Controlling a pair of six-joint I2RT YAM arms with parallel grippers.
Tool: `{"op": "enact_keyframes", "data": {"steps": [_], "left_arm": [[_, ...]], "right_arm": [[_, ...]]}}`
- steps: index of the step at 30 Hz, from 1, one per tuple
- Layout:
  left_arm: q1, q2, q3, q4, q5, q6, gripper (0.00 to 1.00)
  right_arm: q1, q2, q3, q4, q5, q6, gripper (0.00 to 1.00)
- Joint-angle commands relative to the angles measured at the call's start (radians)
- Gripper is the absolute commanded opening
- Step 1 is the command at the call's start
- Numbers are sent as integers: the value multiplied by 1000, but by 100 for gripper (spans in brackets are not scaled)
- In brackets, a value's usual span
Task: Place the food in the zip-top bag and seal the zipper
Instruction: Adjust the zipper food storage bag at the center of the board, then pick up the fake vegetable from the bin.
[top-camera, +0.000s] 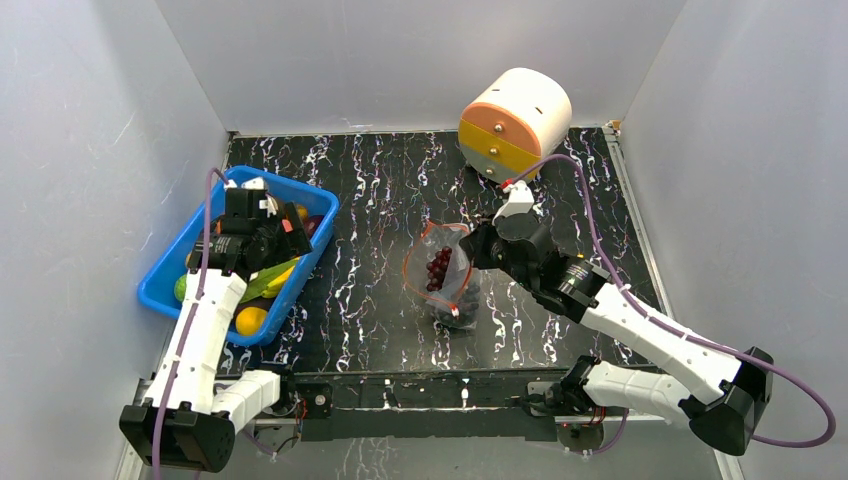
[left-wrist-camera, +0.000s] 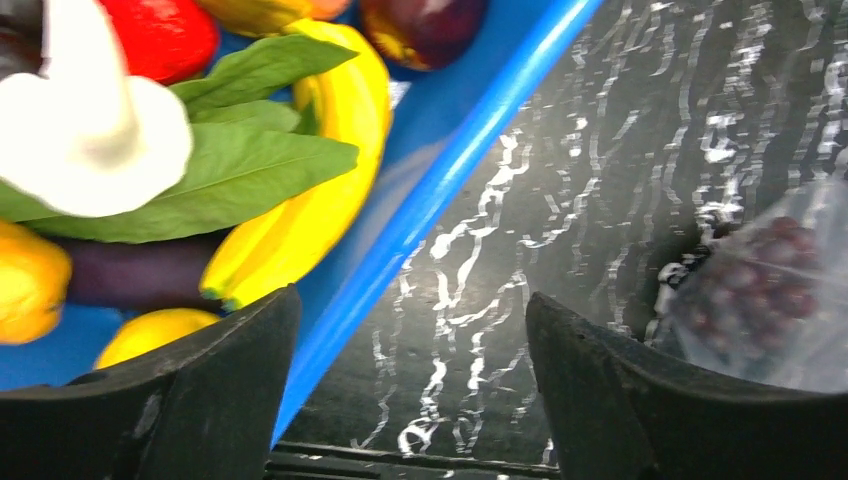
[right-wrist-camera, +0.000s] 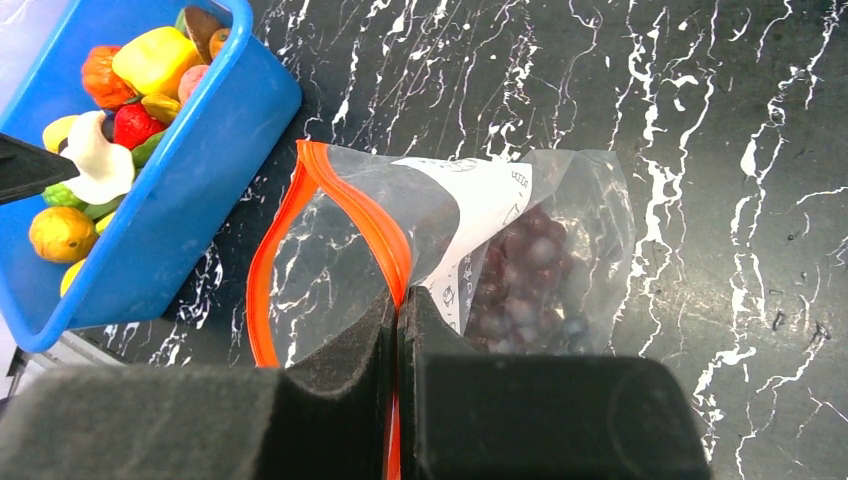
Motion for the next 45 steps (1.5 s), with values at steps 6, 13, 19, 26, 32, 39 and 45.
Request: {"op": "enact_keyframes", "data": {"steps": [6,13,19,26,32,39,45], "left_arm": [[12,-18,-1,-100,-143,15,62],[48,-2,-30,-60,-185,1,63],[95,36,-11,23,-320,27,61],[115,94,-12,83,-422,12,64],[128,132,-25,175,-486,31,62],[162,191,-45,241,-513,56,58],[191,255,-71,282,-509,49,53]], "right_arm": [[1,-29,-6,100,-20,3,0],[0,-31,-3,95,-21,-1,0],[-1,-40,-5,110,-20,-7,0],[1,-14,31,107,-52,-31,0],[0,-39,-14,159,-99,-13,0],[0,-34,-23,189,-158,-12,0],[1,-50,-24,194,-173,-19,0]]}}
